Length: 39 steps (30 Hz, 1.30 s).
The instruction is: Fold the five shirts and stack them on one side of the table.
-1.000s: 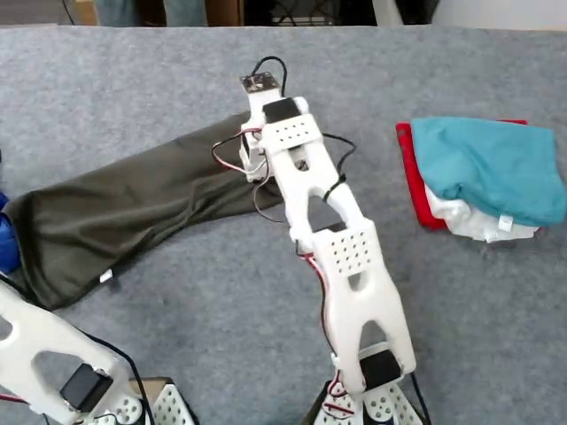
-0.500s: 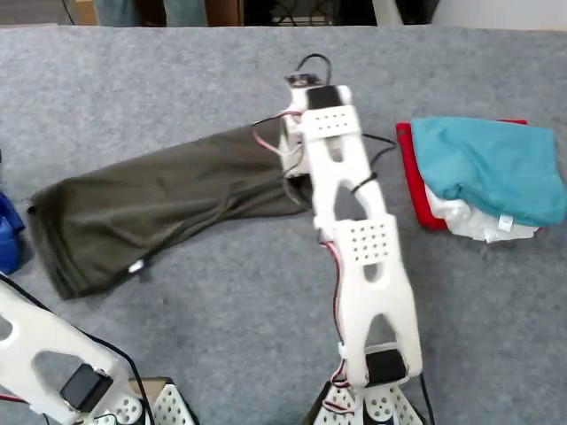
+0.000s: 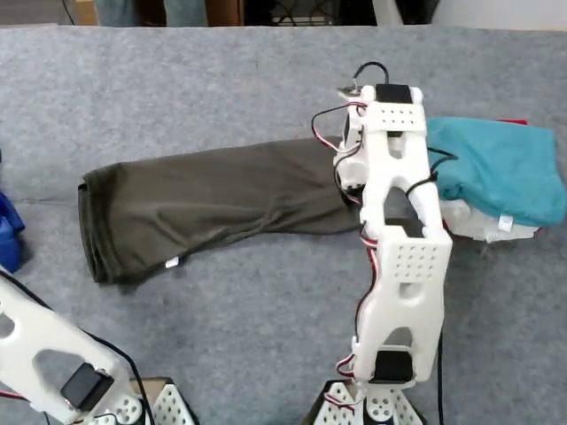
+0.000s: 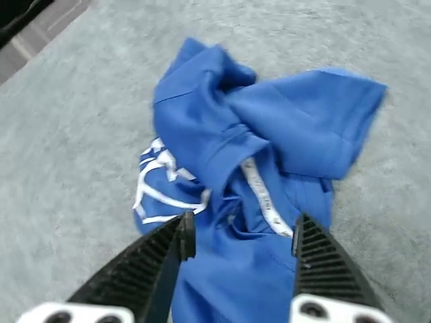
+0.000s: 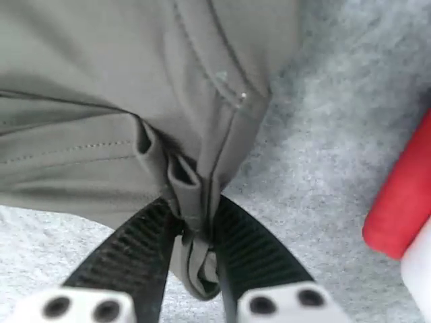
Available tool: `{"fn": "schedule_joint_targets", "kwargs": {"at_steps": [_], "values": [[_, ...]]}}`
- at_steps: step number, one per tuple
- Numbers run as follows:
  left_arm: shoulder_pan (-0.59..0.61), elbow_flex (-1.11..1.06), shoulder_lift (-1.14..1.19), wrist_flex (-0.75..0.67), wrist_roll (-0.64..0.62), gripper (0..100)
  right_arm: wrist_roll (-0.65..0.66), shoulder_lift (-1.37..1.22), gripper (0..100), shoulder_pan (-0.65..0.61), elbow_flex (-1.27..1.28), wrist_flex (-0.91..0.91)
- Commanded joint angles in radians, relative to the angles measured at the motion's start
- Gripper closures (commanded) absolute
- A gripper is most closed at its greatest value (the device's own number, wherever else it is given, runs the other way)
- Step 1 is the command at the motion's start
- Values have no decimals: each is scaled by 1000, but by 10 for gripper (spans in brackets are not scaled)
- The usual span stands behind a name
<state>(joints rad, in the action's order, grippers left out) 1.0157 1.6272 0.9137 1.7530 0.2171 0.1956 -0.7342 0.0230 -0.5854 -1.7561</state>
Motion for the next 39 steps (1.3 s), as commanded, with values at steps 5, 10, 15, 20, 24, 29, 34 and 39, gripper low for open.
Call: {"fn": "schedule_joint_targets", "kwargs": {"at_steps": [5,10,15,20,24,29,34,39], "values": [[-67,36,-31,9,34,715,89,139,636,15,2,-11],[-119,-5,-190,11,0,718,110,275,677,14,2,-11],[-274,-286,-410,11,-206,720,106,406,756,-46,2,-11],[-529,-786,-568,3,-279,808,106,404,900,-130,1,-3],[-690,-1082,-566,-135,-281,888,104,349,980,-155,1,26],[-671,-1316,-494,-506,-361,944,104,289,980,-155,-1,48],[-599,-1345,-407,-637,-420,949,104,269,980,-155,-1,49],[-503,-1322,-342,-657,-416,949,104,268,980,-152,1,55]]}}
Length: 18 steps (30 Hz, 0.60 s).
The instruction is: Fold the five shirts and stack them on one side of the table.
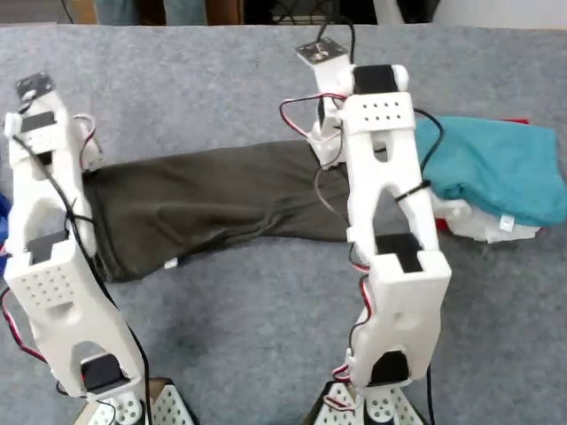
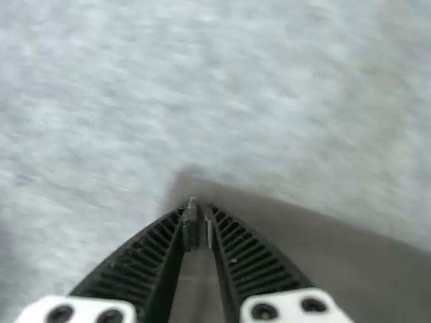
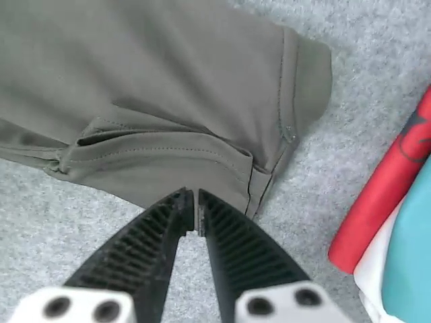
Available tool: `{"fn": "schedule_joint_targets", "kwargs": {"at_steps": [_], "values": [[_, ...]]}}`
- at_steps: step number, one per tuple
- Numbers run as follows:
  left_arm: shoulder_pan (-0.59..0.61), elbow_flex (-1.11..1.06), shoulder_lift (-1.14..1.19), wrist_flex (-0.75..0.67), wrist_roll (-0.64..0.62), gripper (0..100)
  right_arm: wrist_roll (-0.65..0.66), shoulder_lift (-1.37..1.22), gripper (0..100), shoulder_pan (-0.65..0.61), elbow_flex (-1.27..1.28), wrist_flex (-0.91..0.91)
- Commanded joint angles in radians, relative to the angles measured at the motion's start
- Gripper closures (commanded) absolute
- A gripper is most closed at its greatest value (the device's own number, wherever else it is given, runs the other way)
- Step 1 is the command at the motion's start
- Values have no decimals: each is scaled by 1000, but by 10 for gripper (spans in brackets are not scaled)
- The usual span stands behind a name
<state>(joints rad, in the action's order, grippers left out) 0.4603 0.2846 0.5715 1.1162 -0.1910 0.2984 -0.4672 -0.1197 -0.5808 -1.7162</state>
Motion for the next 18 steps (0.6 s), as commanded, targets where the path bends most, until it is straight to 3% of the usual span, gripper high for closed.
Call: {"fn": "schedule_joint_targets", "kwargs": {"at_steps": [1,10,18], "values": [[70,24,12,-20,-8,949,2,1,980,-11,-4,21],[102,41,-6,2,-6,949,8,-1,982,-9,-21,66],[96,197,-207,331,26,946,3,-156,983,-9,-165,71]]}}
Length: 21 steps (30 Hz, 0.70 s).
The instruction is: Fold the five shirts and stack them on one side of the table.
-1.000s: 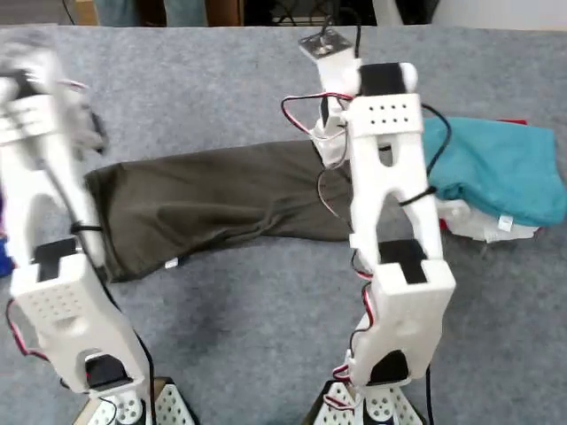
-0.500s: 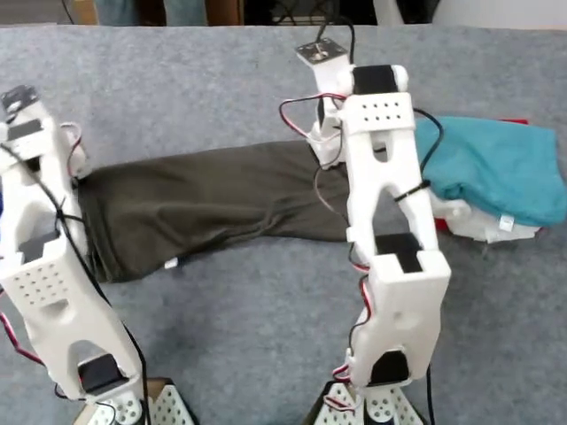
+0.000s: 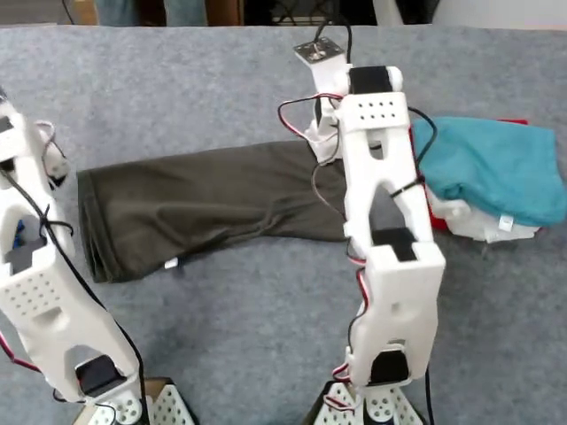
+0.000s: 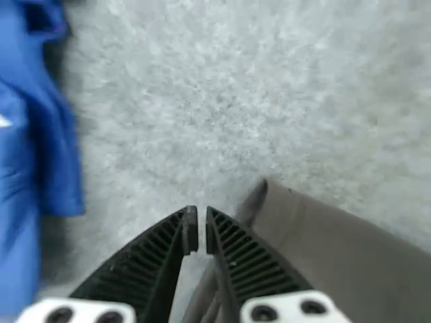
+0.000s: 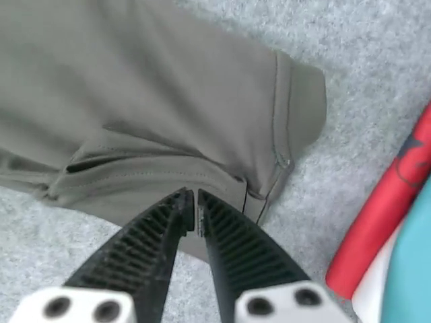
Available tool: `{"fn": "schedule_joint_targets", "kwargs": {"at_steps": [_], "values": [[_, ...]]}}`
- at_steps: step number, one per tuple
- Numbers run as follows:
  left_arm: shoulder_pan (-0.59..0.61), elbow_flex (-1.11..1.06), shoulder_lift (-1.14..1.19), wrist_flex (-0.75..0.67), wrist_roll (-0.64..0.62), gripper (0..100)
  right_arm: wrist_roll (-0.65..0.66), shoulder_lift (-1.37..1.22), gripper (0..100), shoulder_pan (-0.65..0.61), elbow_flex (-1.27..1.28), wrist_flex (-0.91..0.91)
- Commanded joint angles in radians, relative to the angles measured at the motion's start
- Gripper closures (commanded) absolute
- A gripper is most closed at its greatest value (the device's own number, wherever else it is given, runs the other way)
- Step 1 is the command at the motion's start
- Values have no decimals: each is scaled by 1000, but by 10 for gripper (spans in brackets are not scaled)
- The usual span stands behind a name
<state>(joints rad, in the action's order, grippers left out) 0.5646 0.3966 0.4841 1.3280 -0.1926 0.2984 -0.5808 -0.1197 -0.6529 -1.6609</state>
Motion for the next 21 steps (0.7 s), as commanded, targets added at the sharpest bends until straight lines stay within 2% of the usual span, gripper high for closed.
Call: {"fn": "schedule_joint_targets", "kwargs": {"at_steps": [1,4,8,16,21], "values": [[-33,88,-141,163,63,948,3,-81,983,-9,-124,17],[-104,41,-195,265,196,950,3,-211,983,-9,-242,46],[-154,-151,-255,275,295,971,3,-403,983,-9,-421,103],[-222,-765,-379,-3,336,970,8,-691,983,-9,-792,57],[-216,-997,-457,-169,328,970,8,-792,983,-14,-941,-37]]}}
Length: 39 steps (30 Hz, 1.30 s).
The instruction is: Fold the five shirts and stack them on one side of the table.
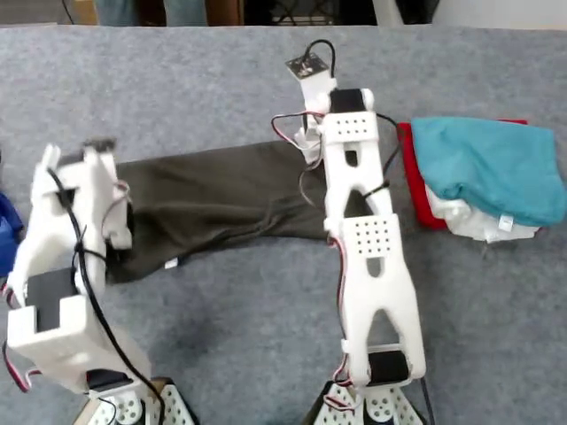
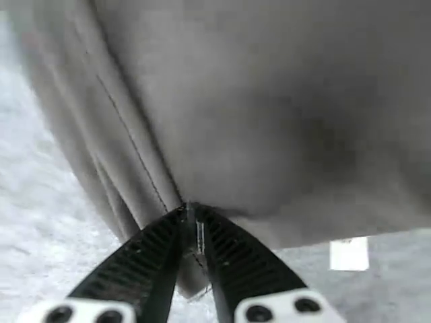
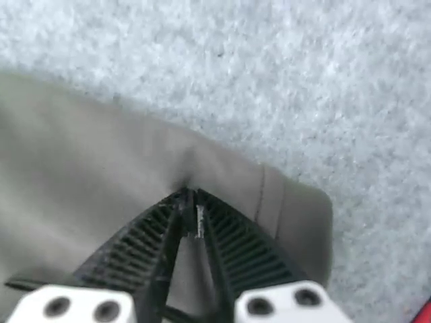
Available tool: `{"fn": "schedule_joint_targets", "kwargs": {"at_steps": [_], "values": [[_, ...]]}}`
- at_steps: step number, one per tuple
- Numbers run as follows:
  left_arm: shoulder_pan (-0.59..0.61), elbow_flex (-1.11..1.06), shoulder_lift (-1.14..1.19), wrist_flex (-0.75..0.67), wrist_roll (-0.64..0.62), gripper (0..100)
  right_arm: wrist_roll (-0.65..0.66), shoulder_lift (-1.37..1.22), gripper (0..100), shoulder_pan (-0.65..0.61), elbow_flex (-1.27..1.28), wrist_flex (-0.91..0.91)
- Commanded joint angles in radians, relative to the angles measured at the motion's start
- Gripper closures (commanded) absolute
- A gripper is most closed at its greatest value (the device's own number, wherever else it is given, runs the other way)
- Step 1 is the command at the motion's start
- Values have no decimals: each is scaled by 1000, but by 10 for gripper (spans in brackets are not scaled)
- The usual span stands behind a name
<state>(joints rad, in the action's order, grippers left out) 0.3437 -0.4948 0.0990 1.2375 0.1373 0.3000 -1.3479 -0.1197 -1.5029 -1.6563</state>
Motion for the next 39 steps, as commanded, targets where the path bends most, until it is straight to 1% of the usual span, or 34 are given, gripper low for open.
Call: {"fn": "schedule_joint_targets", "kwargs": {"at_steps": [1,3,5,12,14,16,18,21,25,28,31,34,37,39], "values": [[19,-134,-80,-109,-2,969,6,-42,983,-12,-113,-52],[56,-177,-86,-166,6,970,6,-68,983,-9,-151,-60],[99,-196,-86,-186,17,970,6,-79,983,-8,-171,-61],[213,-176,-95,-161,338,970,8,-30,983,-9,-170,-51],[231,-153,-95,-158,384,970,8,-16,983,-11,-170,-54],[223,-128,-97,-150,377,970,8,-5,983,-14,-170,-54],[202,-84,-97,-97,348,968,8,4,983,-17,-170,-54],[154,13,-97,6,318,967,8,42,983,-23,-170,-54],[104,248,-97,193,244,958,23,119,982,-31,-168,-68],[101,455,-92,334,172,884,138,145,983,-46,-170,-103],[148,598,-84,431,161,781,163,176,983,-43,-170,-104],[223,593,-69,402,196,713,163,229,983,-43,-168,-110],[285,516,8,334,262,712,163,292,983,-54,-168,-110],[312,461,91,292,273,710,163,338,983,-61,-168,-110]]}}
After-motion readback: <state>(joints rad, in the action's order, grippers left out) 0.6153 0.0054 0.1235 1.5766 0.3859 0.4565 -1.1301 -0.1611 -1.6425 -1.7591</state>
